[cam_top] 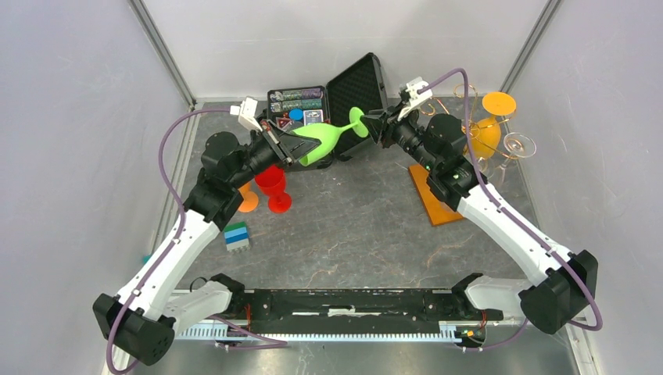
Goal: Take the wine glass off the wine glass rack
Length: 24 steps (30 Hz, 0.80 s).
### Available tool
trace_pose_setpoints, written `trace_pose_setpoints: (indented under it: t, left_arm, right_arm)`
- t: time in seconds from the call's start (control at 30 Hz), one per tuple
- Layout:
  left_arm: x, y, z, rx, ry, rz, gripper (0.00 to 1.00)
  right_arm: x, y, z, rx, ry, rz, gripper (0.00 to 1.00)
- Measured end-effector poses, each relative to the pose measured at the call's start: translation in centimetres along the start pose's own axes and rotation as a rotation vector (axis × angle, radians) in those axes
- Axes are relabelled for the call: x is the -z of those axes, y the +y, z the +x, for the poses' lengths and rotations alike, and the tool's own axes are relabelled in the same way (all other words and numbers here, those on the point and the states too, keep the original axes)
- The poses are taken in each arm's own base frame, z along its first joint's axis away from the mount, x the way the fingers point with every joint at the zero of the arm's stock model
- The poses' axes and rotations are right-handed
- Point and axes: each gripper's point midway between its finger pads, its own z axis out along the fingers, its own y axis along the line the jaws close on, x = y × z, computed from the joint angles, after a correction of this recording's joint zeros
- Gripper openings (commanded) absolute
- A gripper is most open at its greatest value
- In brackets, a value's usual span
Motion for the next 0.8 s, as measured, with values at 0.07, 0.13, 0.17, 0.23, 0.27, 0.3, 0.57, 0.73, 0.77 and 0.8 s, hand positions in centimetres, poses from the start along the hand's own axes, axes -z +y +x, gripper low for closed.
trace_pose_setpoints:
  t: [0.07,0.13,0.17,0.23,0.27,0.3,0.57,0.73,0.77,0.8]
  left_arm:
    - [0.3,0.6,0.3,-0.030,0.017,-0.037,0.02]
    - [0.6,1.2,0.5,-0.059,0.034,-0.075,0.02]
    - [0.8,1.6,0.6,-0.079,0.046,-0.103,0.02]
    - [1.3,2.2,0.9,-0.119,0.075,-0.148,0.02]
    - [1.6,2.4,1.0,-0.141,0.089,-0.168,0.02]
    - [1.9,2.6,1.1,-0.158,0.102,-0.184,0.02]
    - [3.3,5.4,3.7,-0.282,0.277,-0.348,0.02]
    - [3.1,8.7,7.2,-0.344,0.438,-0.476,0.02]
    - [3.0,9.4,7.9,-0.356,0.470,-0.506,0.02]
    - [2.9,10.2,8.4,-0.370,0.498,-0.538,0.02]
  right_arm:
    - [0.0,0.1,-0.1,0.006,-0.002,-0.006,0.55]
    - [0.1,0.2,-0.1,0.019,-0.002,-0.010,0.62]
    - [0.3,0.2,-0.2,0.027,-0.002,-0.011,0.66]
    - [0.8,0.3,-0.6,0.043,-0.008,-0.012,0.72]
    - [1.1,0.3,-0.9,0.047,-0.013,-0.013,0.73]
    - [1.6,0.4,-1.2,0.057,-0.020,-0.013,0.75]
    - [7.2,1.1,-3.2,0.143,-0.068,-0.016,0.83]
    - [10.7,1.3,-4.1,0.202,-0.067,-0.008,0.84]
    - [11.3,1.3,-4.2,0.212,-0.062,-0.004,0.84]
    - [11.9,1.3,-4.3,0.224,-0.051,0.000,0.84]
